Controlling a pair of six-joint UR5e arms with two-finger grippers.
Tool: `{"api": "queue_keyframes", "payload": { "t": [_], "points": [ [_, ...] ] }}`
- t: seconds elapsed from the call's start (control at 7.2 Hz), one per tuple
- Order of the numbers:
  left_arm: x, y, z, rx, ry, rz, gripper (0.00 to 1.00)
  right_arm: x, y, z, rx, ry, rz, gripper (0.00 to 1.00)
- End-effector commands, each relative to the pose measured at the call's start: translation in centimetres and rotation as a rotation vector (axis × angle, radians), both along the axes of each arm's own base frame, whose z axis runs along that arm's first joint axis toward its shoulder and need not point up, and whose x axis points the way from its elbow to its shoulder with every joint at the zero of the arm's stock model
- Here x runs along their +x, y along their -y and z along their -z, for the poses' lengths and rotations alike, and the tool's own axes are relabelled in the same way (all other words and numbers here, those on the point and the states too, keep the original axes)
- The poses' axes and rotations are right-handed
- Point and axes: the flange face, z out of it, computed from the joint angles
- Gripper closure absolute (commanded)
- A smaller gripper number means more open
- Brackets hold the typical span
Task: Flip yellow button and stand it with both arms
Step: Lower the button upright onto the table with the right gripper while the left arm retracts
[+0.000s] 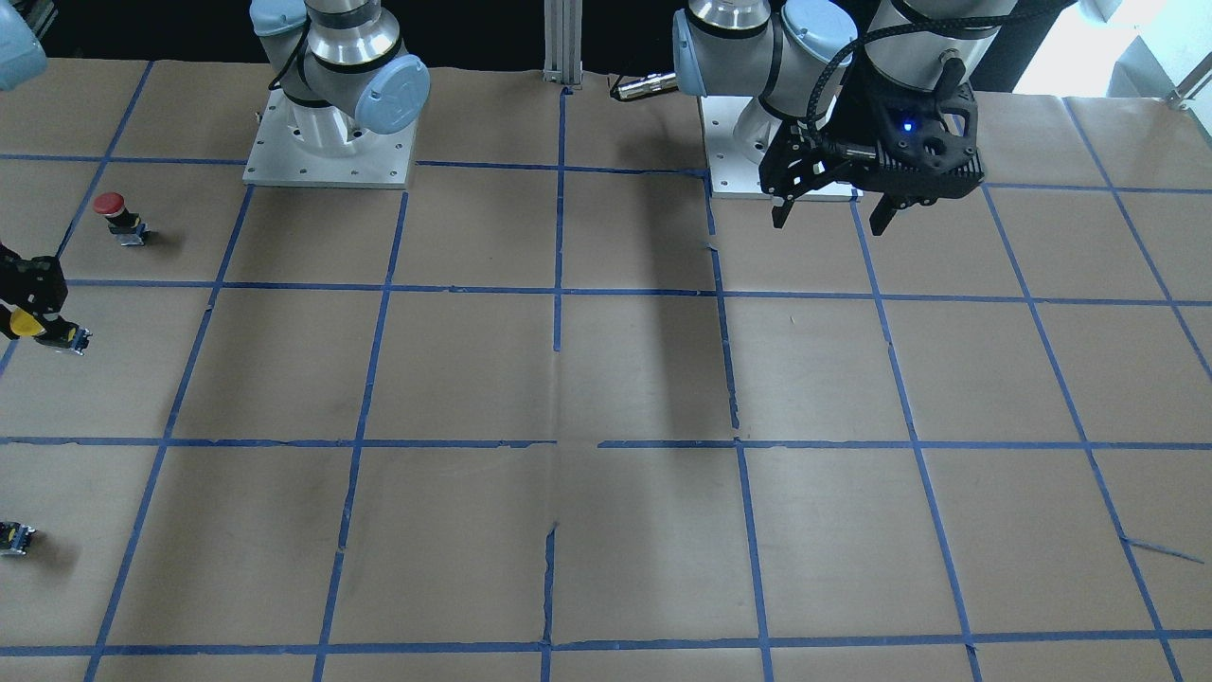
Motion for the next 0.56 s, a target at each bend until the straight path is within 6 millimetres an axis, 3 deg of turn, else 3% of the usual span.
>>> {"api": "queue_keyframes", "payload": {
  "t": [0.0, 0.42],
  "points": [
    [0.4, -0.1, 0.4, 0.017, 0.011, -0.052, 0.00, -3.0, -0.4, 3.6, 0.013, 0.030, 0.016, 0.85],
    [0.3, -0.5, 0.2, 0.012, 0.018, -0.043, 0.00, -2.4, -1.5, 5.9, 0.000, 0.020, 0.020, 0.85]
  ]
}}
